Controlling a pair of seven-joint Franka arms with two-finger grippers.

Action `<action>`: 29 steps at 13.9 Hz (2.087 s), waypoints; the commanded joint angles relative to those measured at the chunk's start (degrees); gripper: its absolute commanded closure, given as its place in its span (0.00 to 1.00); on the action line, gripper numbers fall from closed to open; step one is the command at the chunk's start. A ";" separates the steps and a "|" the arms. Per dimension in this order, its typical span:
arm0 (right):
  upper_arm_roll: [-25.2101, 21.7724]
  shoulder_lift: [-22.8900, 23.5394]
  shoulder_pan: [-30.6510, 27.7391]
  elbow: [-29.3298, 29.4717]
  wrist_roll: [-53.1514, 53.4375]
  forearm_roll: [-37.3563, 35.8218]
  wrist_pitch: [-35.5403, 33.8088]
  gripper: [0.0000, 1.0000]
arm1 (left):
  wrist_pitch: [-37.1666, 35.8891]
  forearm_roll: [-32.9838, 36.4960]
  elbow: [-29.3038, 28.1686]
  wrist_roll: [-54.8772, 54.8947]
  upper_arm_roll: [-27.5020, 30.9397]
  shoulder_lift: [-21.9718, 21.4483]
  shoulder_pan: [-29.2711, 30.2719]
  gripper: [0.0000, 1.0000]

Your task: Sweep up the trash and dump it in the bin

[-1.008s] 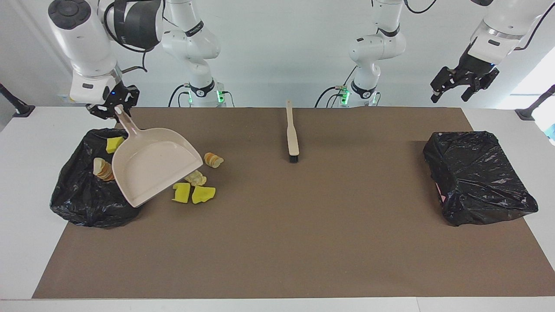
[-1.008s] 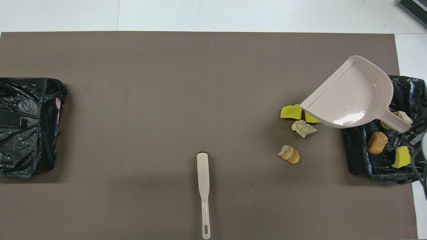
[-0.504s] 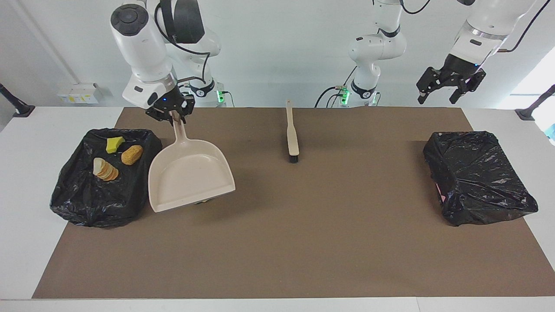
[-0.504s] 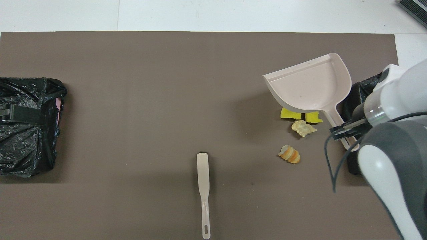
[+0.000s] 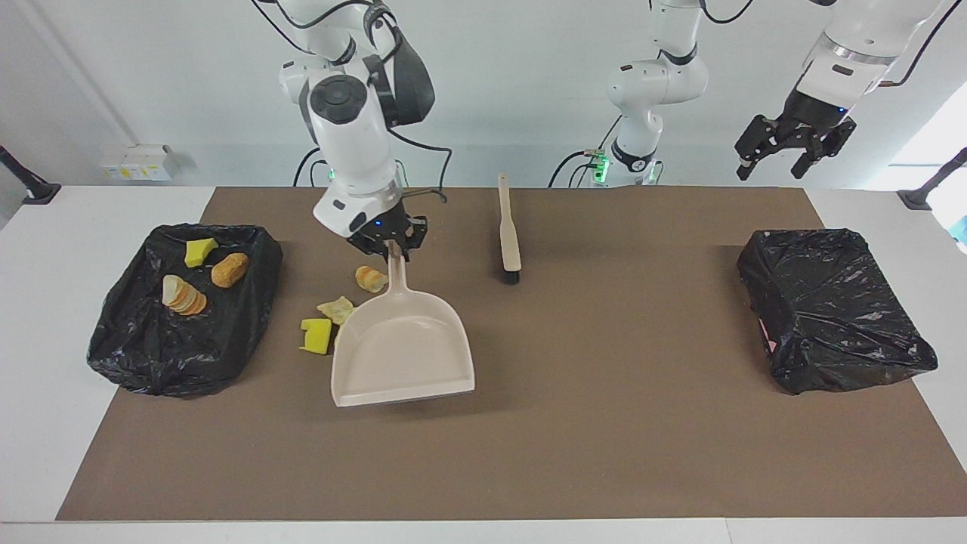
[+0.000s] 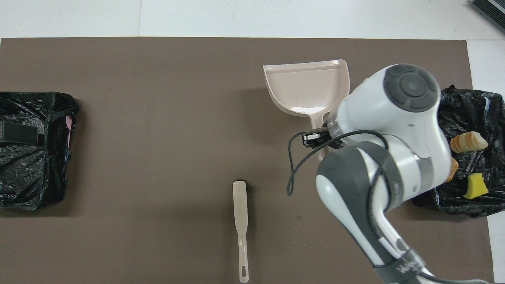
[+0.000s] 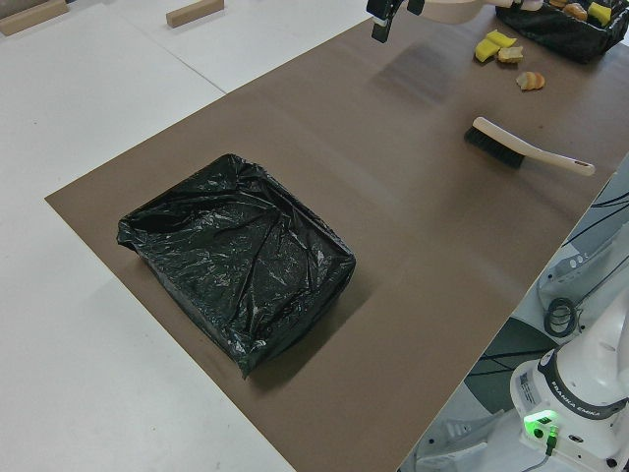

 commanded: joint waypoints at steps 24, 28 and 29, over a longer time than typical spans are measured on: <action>-0.84 8.24 8.38 4.07 11.57 0.66 4.47 0.00 | 2.95 0.52 -0.98 -0.66 -0.21 0.30 -0.98 0.00; -0.67 -3.09 8.83 -6.19 12.62 1.10 4.53 0.00 | 7.52 0.52 -0.19 -0.66 -0.74 4.16 -2.12 0.00; -0.58 -4.86 9.09 -8.22 12.80 1.10 5.14 0.00 | 8.14 0.61 -0.10 -0.75 -0.83 5.74 -2.56 0.00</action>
